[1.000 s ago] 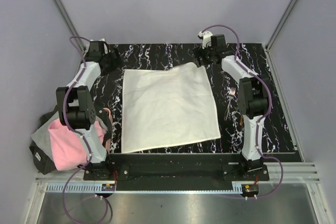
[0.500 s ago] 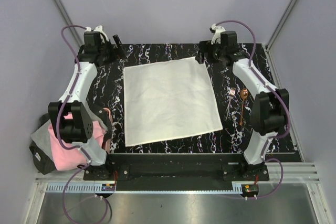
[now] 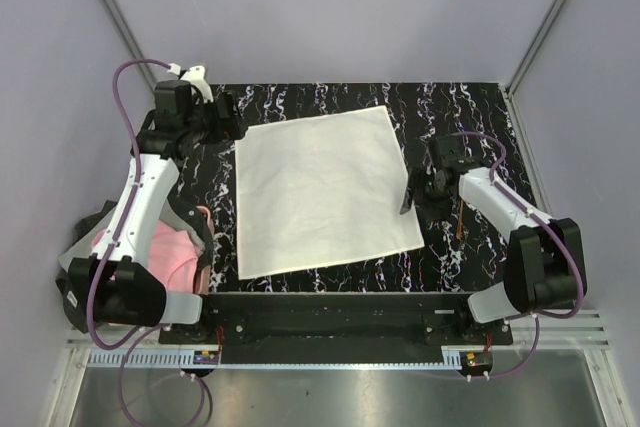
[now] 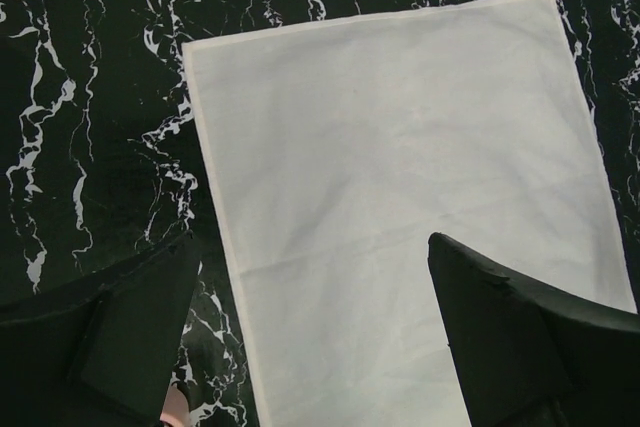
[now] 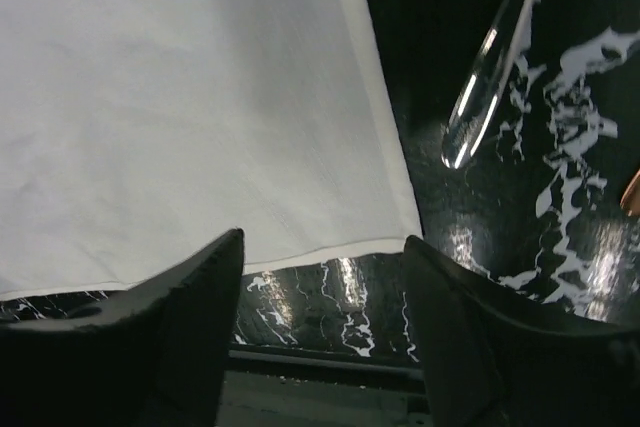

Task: Fold the napkin, place the utensils inside, and roll it up
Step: Fold the napkin

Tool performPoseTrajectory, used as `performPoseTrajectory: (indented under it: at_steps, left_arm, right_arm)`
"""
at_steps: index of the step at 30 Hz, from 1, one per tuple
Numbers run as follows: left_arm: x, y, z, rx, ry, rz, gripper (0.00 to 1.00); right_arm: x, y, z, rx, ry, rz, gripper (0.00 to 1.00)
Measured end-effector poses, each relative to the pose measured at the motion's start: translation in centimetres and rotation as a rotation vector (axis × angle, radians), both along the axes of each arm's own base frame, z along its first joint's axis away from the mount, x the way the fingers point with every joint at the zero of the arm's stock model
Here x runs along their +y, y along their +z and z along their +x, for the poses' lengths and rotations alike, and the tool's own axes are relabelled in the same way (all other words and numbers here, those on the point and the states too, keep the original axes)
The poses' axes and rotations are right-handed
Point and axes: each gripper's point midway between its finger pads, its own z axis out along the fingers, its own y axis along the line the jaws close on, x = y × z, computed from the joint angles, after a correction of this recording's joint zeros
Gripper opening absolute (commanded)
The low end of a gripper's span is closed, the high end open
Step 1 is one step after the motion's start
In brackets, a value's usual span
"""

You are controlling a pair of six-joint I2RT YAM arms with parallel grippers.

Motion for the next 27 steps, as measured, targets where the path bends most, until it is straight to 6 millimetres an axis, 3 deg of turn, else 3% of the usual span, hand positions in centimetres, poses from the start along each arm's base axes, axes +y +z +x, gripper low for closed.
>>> performPoseTrajectory:
  at_steps: [2,9,22,27]
  left_arm:
    - [0.2,-0.1,-0.2,-0.001,0.004,0.009,0.99]
    - [0.4,-0.8,-0.4,0.01,0.002,0.026,0.99]
    - [0.3,-0.8,-0.4,0.01,-0.005,0.021,0.99]
    - [0.3,-0.8,-0.4,0.01,-0.005,0.021,0.99]
  right_arm:
    - [-0.6,-0.7,-2.0,0.066,-0.036,-0.02,0.52]
    - [-1.7,-2.8,-5.8,0.213,-0.124,-0.059,0.46]
    - [-2.2,-6.1,-7.2,0.299,-0.167,-0.095,0.41]
    - [-2.4,-6.5,-6.9,0.288,-0.178,-0.107,0.4]
